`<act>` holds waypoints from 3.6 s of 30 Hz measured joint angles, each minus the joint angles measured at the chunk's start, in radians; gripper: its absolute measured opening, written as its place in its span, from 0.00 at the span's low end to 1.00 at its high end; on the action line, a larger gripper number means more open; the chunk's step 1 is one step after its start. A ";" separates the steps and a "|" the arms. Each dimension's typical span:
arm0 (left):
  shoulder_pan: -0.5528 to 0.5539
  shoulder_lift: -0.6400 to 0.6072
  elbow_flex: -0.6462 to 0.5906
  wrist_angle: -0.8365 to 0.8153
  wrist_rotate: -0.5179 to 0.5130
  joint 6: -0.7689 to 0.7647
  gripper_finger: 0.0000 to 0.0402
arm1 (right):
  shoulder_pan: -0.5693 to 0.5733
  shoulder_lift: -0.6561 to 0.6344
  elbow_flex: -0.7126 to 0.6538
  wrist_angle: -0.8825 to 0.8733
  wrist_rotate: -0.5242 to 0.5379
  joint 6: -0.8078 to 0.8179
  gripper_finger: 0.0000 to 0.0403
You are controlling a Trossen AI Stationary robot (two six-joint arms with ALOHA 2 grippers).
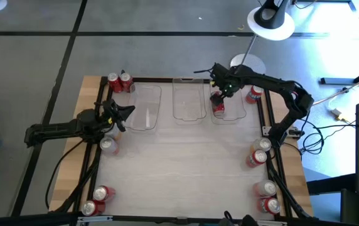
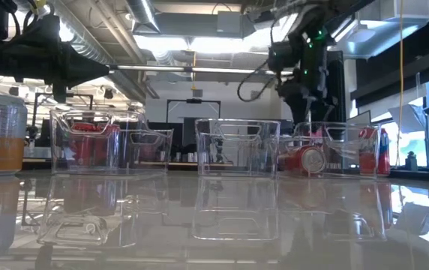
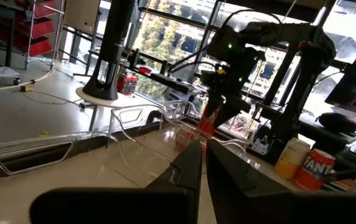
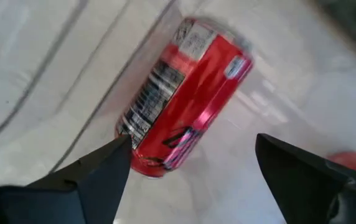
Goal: Sort soda cans
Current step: Adjust the red black soda can in the right transparent bin
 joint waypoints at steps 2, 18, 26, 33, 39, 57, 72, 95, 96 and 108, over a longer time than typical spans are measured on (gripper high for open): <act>0.000 0.000 0.000 0.000 0.000 0.000 0.04 | 0.000 0.000 -0.049 0.050 -0.020 0.037 0.84; 0.000 0.000 0.000 0.000 0.000 0.000 0.04 | 0.000 -0.006 -0.291 0.360 -0.034 0.145 0.84; 0.000 0.000 0.000 0.000 -0.001 -0.099 0.04 | 0.000 -0.008 -0.352 0.429 -0.023 0.164 0.84; 0.001 0.000 0.000 0.000 -0.001 -0.122 0.13 | 0.000 -0.006 -0.358 0.440 -0.006 0.169 0.85; 0.001 0.000 0.000 0.000 -0.001 -0.131 0.30 | 0.003 -0.003 -0.361 0.455 0.067 0.174 0.85; 0.001 0.000 0.000 0.003 0.000 -0.097 0.43 | -0.001 -0.003 -0.270 0.365 0.003 0.083 0.84; 0.001 0.000 0.000 -0.008 0.000 -0.097 0.43 | -0.006 -0.002 -0.269 0.334 0.064 0.049 0.89; 0.001 0.000 0.048 0.007 0.000 0.008 0.43 | -0.006 -0.080 -0.343 0.374 0.117 -0.011 0.71; 0.001 0.000 0.060 0.007 -0.001 0.022 0.43 | -0.006 -0.101 -0.335 0.364 0.117 -0.011 0.71; 0.008 0.030 0.194 -0.003 -0.055 0.227 0.45 | 0.017 -0.328 -0.191 0.349 -0.078 -0.048 0.71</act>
